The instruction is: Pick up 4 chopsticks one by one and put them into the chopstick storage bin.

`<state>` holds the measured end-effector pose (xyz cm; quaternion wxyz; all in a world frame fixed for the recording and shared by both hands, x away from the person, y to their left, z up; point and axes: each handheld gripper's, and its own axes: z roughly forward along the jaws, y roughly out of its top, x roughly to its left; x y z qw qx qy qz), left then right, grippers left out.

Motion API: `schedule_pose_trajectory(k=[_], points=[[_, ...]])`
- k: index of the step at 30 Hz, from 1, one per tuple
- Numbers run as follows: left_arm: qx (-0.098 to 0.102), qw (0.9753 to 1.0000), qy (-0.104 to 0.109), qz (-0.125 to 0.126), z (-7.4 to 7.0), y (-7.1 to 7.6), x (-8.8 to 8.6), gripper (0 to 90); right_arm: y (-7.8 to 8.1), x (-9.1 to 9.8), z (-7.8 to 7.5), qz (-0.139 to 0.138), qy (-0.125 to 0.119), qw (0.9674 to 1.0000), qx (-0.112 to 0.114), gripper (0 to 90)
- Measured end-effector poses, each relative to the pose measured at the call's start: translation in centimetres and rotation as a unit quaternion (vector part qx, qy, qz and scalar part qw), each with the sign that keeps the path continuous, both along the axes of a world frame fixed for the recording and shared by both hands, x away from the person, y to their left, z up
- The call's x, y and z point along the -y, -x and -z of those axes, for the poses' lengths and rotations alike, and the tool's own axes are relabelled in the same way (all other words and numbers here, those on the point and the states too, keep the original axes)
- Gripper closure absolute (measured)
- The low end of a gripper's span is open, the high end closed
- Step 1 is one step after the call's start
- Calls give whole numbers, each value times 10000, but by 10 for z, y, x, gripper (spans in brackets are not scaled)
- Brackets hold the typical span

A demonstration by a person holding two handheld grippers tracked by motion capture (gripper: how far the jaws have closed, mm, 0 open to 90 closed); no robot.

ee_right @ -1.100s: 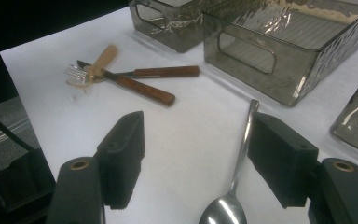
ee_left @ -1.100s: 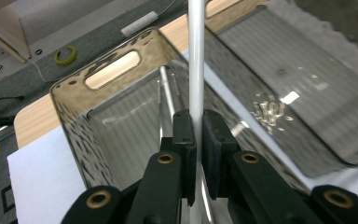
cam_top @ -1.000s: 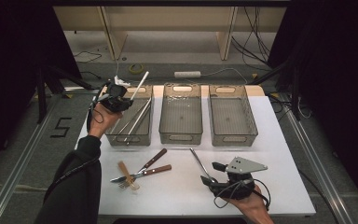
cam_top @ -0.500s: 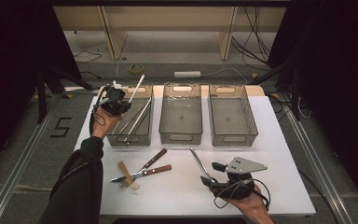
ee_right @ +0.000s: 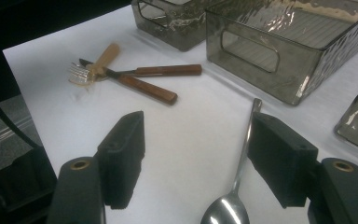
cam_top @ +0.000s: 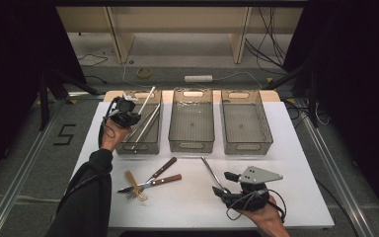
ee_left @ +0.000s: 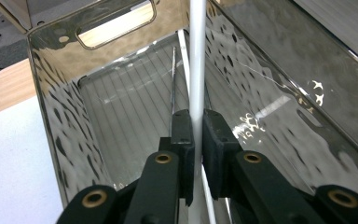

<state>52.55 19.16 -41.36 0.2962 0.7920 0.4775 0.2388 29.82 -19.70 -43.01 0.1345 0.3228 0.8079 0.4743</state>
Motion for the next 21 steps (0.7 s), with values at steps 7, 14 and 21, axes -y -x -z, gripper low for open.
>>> schedule_pose_trajectory(k=[7, 14, 21], points=[[-52, 9996, 264, -94, -3, 6, 2, 622, 0, 1, 0, 19, 11, 10000, -5, 373], [-96, 9978, 653, 81, -16, 34, 8, 441, -1, 1, 1, 99, 97, 9999, -38, 374], [-172, 9920, 1090, 621, -16, 61, 16, 342, -3, 2, 2, 232, 166, 9996, -77, 379]])
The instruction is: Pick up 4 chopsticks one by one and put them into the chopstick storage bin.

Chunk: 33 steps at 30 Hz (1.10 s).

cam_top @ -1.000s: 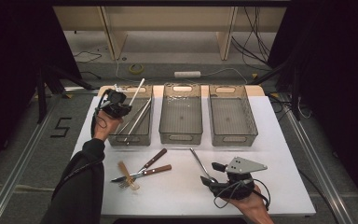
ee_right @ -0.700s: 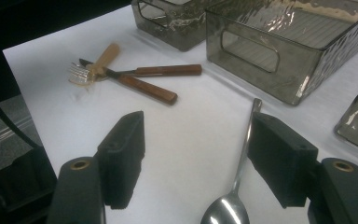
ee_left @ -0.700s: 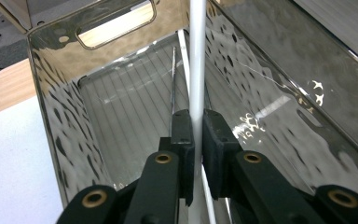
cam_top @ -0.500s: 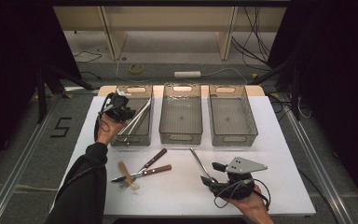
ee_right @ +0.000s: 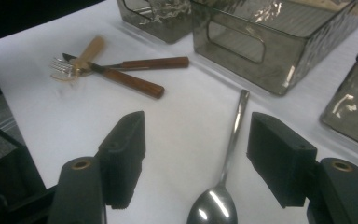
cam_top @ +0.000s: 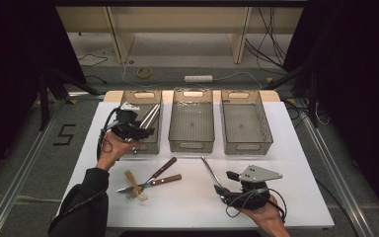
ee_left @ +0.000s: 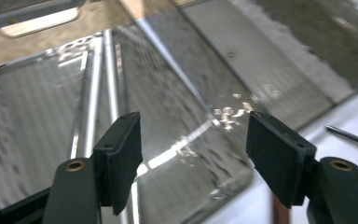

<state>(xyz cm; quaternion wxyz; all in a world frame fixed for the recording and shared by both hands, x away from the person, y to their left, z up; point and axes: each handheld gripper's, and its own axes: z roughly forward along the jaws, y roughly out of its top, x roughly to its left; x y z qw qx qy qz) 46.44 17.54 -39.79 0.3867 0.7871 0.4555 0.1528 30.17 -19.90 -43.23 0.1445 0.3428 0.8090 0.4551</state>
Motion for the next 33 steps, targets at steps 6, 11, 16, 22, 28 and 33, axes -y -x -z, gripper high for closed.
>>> schedule_pose_trajectory(k=[6, 11, 16, 22, 28, 33], points=[[95, 9993, 317, 165, -1, 18, 1, 276, -3, 1, 1, 93, 50, 9999, -74, 382], [218, 9987, 413, 208, 0, 35, 3, 244, -8, 2, 3, 178, 82, 9996, -209, 391], [318, 9979, 528, 210, -2, 51, 4, 228, -13, 2, 4, 286, 137, 9991, -298, 404], [420, 9975, 546, 170, -4, 68, 7, 204, -21, 1, 7, 367, 232, 9979, -473, 422], [465, 9979, 450, 77, 1, 83, 9, 183, -30, -4, 12, 390, 417, 9961, -668, 441], [432, 9980, 452, 32, 8, 96, 10, 169, -36, -10, 16, 341, 586, 9941, -843, 457]])
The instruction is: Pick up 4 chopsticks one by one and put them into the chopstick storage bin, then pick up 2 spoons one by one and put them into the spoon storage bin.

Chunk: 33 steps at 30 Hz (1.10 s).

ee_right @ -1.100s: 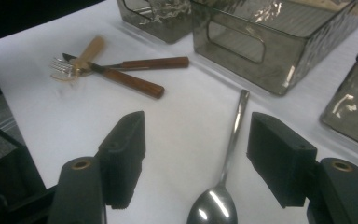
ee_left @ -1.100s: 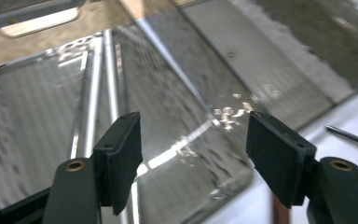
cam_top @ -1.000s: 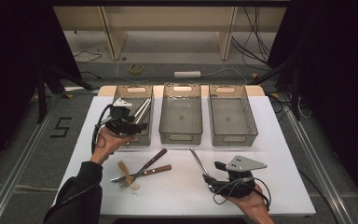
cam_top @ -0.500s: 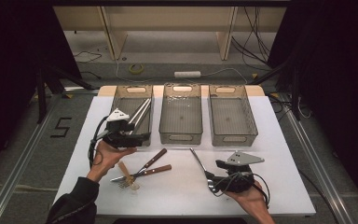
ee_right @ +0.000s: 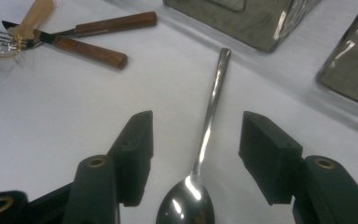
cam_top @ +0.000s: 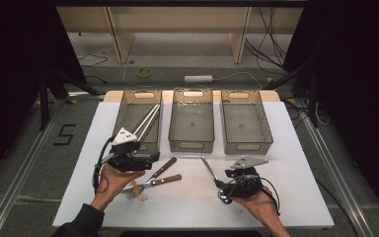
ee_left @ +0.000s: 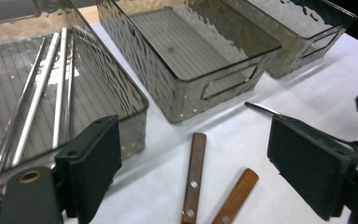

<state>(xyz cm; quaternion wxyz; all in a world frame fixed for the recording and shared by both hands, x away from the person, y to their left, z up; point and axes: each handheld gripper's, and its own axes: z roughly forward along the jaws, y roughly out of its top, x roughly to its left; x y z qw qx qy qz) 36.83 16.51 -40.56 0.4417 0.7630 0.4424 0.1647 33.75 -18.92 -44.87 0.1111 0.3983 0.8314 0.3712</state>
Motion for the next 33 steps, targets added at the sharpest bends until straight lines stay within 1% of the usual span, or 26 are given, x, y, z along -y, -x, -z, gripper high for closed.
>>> schedule_pose_trajectory(k=[2, 4, 7, 8, 11, 12, 16, 19, 25, 33], points=[[46, 10000, 12, -30, 2, 5, 0, 166, -3, -2, 2, 9, 58, 10000, -11, 467], [17, 10000, 20, 21, 4, 8, 0, 165, -5, -3, 3, 31, 68, 10000, -67, 476], [77, 10000, 28, 36, 7, 13, 1, 164, -7, -5, 6, 22, 155, 9998, -123, 499], [59, 10000, 34, 55, 8, 15, 1, 164, -8, -5, 7, 24, 177, 9997, -143, 505], [117, 9999, -80, 91, 10, 19, 3, 162, -10, -5, 9, 28, 265, 9994, -200, 518], [155, 9998, -83, 87, 10, 20, 3, 162, -11, -5, 10, 25, 265, 9994, -220, 524], [188, 9997, -50, 135, 10, 24, 4, 160, -13, -5, 12, 4, 296, 9991, -292, 540], [248, 9996, -10, 99, 10, 28, 3, 159, -14, -6, 13, -29, 331, 9988, -358, 552], [312, 9995, 63, 5, 12, 32, -1, 159, -18, -8, 17, -10, 392, 9981, -465, 595], [379, 9993, 34, -2, 13, 37, -2, 159, -21, -11, 19, -2, 465, 9975, -523, 671]])
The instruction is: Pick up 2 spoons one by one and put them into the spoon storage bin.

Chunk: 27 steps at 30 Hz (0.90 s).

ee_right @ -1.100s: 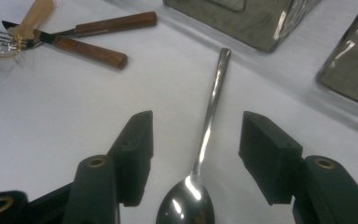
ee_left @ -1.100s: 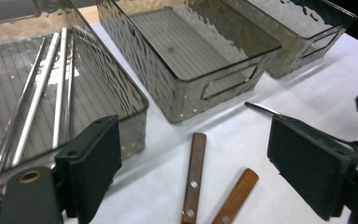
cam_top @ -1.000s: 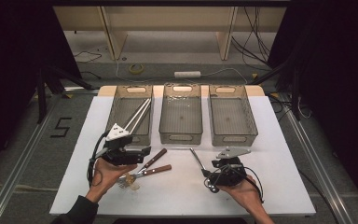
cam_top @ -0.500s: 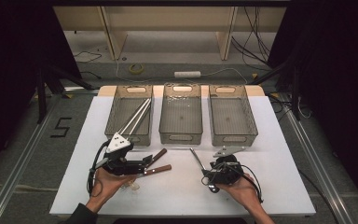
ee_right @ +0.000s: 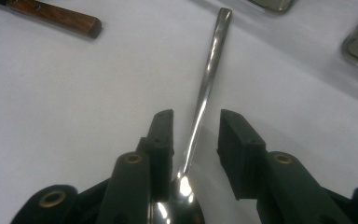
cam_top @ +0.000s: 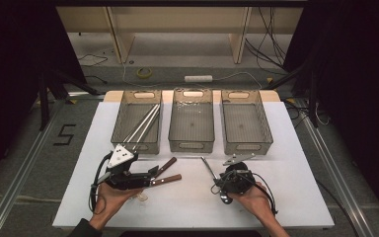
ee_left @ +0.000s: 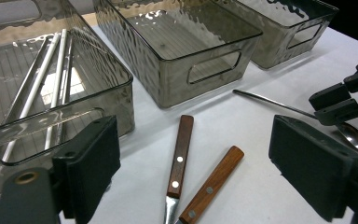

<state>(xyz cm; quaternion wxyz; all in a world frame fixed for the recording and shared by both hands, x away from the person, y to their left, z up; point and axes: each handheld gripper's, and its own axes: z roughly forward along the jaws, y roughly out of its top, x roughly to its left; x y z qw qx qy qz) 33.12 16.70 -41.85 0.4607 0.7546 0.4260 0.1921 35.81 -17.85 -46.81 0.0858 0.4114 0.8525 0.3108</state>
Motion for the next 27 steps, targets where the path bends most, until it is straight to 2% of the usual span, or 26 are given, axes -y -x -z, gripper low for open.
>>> schedule_pose_trajectory(k=[9, 12, 16, 19, 23, 27], points=[[17, 10000, 2, 11, 2, 5, -2, 159, -1, -5, 6, -85, 203, 9997, -133, 743], [3, 10000, 15, 7, 3, 6, -1, 159, -1, -7, 7, -128, 311, 9994, -81, 778], [1, 10000, -15, 2, 3, 6, -2, 159, -1, -6, 6, -79, 297, 9995, -59, 814], [5, 10000, -17, -14, 3, 5, -2, 159, -1, -3, 4, 19, 297, 9996, 16, 887], [-1, 10000, -16, -6, 3, 5, -2, 160, -3, -1, 4, 36, 315, 9995, -29, 900], [-1, 10000, -20, -8, 3, 5, -2, 160, -3, -1, 2, 17, 322, 9995, 29, 900]])
